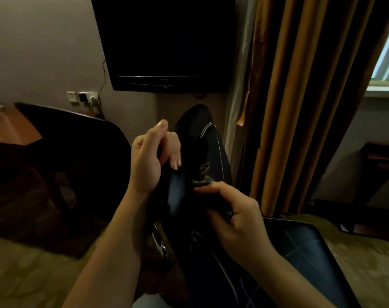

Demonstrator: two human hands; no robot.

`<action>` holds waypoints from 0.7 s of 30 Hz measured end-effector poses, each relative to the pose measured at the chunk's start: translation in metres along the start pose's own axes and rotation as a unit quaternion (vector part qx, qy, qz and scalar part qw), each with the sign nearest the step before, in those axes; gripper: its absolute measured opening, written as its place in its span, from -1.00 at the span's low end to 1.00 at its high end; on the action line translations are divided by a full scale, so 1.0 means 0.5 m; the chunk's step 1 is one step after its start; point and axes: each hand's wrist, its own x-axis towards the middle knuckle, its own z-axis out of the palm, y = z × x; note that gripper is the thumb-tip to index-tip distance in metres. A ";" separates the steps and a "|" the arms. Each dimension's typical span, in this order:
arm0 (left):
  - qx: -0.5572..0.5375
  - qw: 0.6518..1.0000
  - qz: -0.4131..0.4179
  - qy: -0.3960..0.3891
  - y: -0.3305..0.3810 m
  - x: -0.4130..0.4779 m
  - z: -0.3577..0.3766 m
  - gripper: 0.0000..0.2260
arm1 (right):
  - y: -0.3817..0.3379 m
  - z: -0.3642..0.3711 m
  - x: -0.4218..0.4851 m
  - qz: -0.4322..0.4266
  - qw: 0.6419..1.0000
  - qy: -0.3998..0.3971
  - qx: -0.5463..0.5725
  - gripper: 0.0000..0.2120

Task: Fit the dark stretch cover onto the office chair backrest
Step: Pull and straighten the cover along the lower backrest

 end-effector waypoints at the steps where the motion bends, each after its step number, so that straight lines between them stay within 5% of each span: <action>1: -0.009 1.000 -0.002 0.007 -0.002 -0.001 0.001 -0.50 | 0.004 -0.003 0.010 -0.001 1.000 -0.001 0.007 -0.65; 5: -0.017 1.000 -0.017 0.019 0.000 0.000 -0.012 -0.48 | 0.022 0.001 0.084 0.015 1.000 -0.011 0.017 -0.66; 11: -0.021 0.999 -0.022 0.022 0.002 0.007 -0.005 -0.48 | 0.094 0.001 0.216 0.068 0.994 0.083 -0.012 -0.74; 21: -0.036 0.999 0.000 0.027 0.004 -0.011 -0.001 -0.49 | -0.006 0.031 0.033 0.007 0.989 0.055 0.134 -0.69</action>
